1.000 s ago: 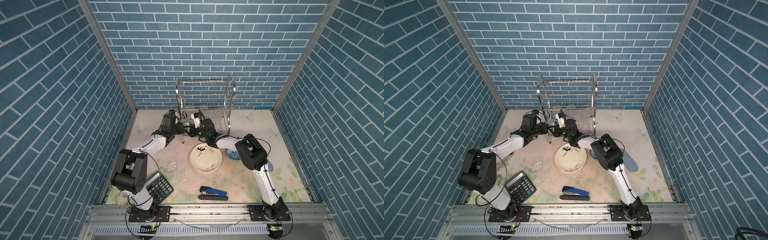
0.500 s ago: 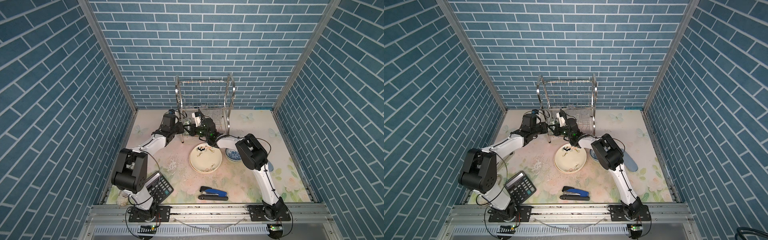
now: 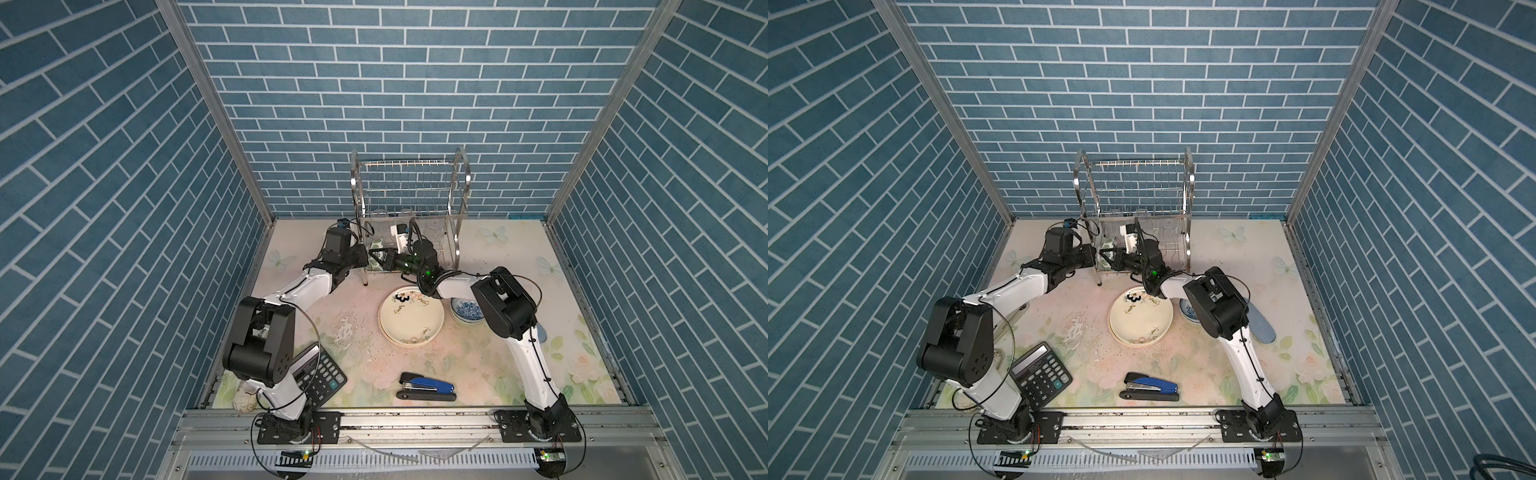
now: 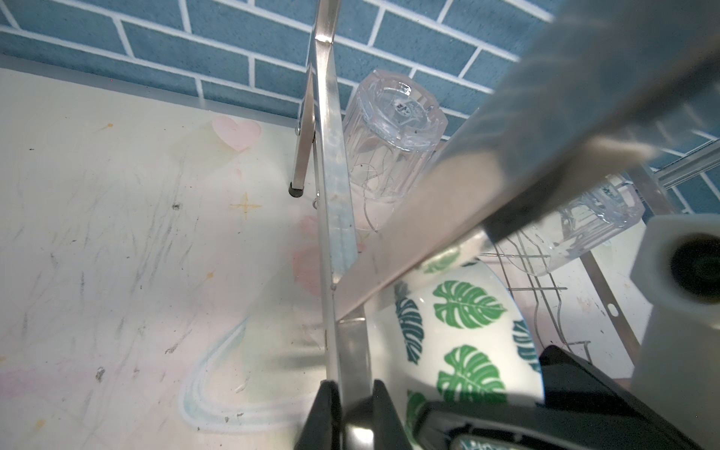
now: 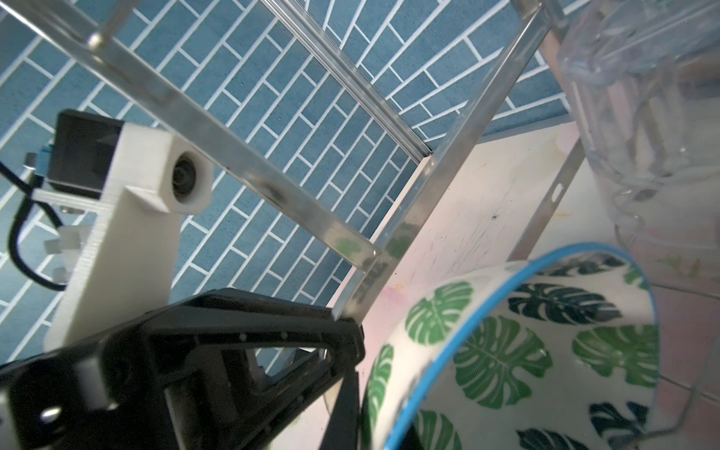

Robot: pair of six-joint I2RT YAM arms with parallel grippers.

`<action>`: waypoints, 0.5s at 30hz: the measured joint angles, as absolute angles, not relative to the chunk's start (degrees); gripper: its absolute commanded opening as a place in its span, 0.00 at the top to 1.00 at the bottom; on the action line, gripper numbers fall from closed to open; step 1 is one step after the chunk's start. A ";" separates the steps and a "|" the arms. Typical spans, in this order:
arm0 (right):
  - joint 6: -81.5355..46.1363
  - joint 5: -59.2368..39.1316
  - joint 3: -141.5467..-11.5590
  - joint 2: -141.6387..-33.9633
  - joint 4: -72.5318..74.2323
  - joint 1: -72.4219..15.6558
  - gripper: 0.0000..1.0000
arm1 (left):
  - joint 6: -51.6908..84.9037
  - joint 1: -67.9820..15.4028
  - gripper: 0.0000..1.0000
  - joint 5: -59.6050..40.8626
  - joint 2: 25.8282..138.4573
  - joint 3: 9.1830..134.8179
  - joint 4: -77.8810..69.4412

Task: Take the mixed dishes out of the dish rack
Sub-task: 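Close the right gripper on the leaf-print bowl rim while left holds the rack, then pull the leaf-print bowl out of the rack toward the robot with the right gripper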

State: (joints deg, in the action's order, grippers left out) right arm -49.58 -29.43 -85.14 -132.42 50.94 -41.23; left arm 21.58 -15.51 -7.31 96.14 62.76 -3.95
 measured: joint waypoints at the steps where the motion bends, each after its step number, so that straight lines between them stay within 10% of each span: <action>1: -50.19 -29.63 -84.84 -132.42 51.77 -41.10 1.00 | 21.58 -15.51 1.00 -7.31 96.14 62.76 -3.95; 15: -55.66 -30.89 -82.65 -131.24 55.68 -40.16 1.00 | 21.69 -15.62 1.00 -7.49 96.14 62.76 -3.77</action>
State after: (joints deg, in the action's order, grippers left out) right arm -55.66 -30.89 -82.65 -131.24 55.68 -40.16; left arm 21.69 -15.62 -7.49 96.14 62.76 -3.77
